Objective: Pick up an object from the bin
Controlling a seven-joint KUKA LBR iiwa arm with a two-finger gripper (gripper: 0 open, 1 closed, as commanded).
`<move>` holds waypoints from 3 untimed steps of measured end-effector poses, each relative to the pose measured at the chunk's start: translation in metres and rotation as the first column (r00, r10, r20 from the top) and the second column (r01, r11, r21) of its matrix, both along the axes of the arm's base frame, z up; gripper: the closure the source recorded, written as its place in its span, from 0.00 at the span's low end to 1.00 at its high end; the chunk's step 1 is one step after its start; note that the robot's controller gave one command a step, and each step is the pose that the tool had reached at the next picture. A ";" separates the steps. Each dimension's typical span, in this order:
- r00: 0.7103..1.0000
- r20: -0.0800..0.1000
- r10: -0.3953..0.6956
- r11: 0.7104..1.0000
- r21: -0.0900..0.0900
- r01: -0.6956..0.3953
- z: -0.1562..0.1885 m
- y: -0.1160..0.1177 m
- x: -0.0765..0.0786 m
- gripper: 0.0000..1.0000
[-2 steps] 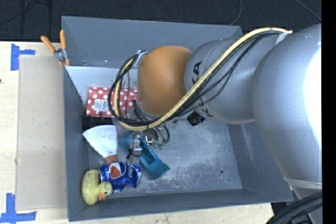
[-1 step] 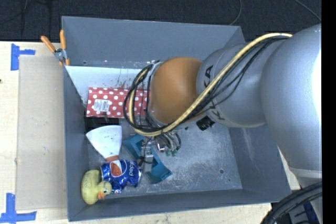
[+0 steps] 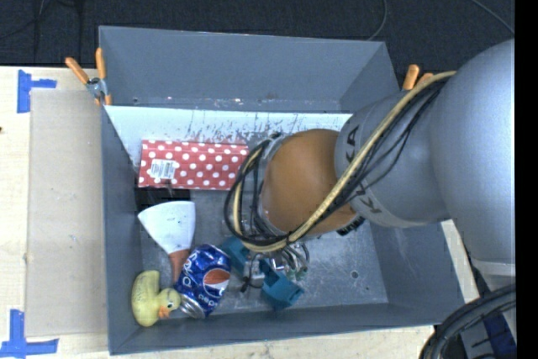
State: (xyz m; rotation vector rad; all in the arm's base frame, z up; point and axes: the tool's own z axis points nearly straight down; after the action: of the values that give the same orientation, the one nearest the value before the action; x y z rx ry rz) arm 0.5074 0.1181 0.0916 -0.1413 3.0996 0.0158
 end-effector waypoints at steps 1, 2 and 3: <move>1.000 -0.025 -0.002 1.000 -0.007 0.002 -0.019 -0.021 -0.028 0.00; 1.000 -0.001 -0.019 1.000 0.000 0.019 -0.022 -0.026 -0.023 0.00; 0.997 -0.012 -0.073 0.997 0.000 0.073 -0.022 -0.036 -0.021 0.00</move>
Offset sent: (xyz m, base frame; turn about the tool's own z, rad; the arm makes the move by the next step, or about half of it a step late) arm -0.0229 -0.0262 -0.0216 0.0175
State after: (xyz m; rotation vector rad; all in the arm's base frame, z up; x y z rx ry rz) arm 0.4859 0.0825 0.0696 -0.0275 3.1146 0.0157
